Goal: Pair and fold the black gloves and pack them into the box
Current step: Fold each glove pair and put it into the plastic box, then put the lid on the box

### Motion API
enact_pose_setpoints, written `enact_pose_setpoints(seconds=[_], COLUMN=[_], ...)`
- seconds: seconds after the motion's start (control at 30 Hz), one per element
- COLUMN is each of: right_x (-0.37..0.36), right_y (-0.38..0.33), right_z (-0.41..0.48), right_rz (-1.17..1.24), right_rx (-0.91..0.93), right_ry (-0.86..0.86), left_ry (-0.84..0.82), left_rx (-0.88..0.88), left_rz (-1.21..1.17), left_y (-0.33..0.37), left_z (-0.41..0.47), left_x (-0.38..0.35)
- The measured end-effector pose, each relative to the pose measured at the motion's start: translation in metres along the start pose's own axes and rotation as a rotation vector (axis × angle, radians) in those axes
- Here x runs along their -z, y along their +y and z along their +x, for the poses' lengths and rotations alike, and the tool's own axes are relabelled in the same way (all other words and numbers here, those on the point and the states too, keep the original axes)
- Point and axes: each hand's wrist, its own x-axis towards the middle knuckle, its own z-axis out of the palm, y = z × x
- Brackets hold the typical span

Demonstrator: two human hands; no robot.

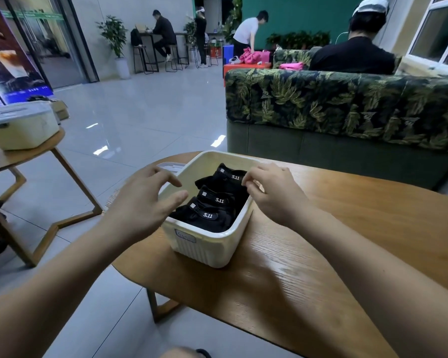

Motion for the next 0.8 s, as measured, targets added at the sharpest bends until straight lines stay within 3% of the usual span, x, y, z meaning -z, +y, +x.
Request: enact_pose_setpoints(seconds=[0.2, 0.33, 0.57, 0.8], right_x=[0.004, 0.016, 0.015, 0.004], right_y=[0.015, 0.021, 0.027, 0.028], right_z=[-0.017, -0.032, -0.058, -0.078], right_rz=[-0.003, -0.008, -0.264, -0.346], right_rx=[0.092, 0.123, 0.110, 0.062], right_ry=[-0.188, -0.266, -0.061, 0.178], left_ry=[-0.052, 0.024, 0.151, 0.178], left_rx=[-0.012, -0.037, -0.022, 0.036], left_rz=[-0.010, -0.027, -0.146, -0.204], left_y=[0.014, 0.023, 0.025, 0.008], left_z=[-0.029, -0.036, -0.035, -0.020], left_x=[-0.025, -0.037, -0.050, -0.072])
